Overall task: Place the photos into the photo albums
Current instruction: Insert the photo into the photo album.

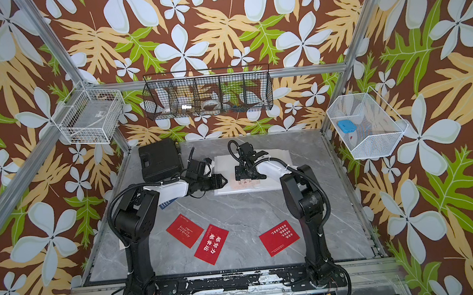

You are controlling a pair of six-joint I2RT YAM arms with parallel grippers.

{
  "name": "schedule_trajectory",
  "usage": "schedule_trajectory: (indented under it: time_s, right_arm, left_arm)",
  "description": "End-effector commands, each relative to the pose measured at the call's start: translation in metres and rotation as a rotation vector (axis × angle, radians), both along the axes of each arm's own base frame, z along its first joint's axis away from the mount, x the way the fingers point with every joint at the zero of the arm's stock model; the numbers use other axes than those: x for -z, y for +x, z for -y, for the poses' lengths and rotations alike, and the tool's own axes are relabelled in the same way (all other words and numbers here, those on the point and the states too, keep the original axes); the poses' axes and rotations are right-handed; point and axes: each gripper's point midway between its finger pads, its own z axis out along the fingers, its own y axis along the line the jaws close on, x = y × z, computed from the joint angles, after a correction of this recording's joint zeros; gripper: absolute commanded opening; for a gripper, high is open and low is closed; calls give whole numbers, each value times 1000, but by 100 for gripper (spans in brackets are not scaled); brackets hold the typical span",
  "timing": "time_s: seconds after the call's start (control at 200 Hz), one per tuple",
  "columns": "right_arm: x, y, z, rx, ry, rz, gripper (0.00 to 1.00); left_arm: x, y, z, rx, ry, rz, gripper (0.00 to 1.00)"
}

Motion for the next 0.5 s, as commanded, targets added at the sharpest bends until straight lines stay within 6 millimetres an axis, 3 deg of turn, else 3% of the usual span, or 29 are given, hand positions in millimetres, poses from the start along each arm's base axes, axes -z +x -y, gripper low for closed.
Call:
schedule_trajectory:
  time_s: [0.0, 0.275, 0.495]
  right_arm:
    - [5, -5, -10, -22, 26, -35, 99]
    - [10, -7, -37, -72, 90, -56, 99]
    - [10, -8, -41, -88, 110, -61, 99]
  left_arm:
    - [22, -18, -10, -9, 47, -103, 71]
    - [24, -19, -10, -16, 43, -111, 71]
    - [23, -18, -10, -23, 39, -111, 71]
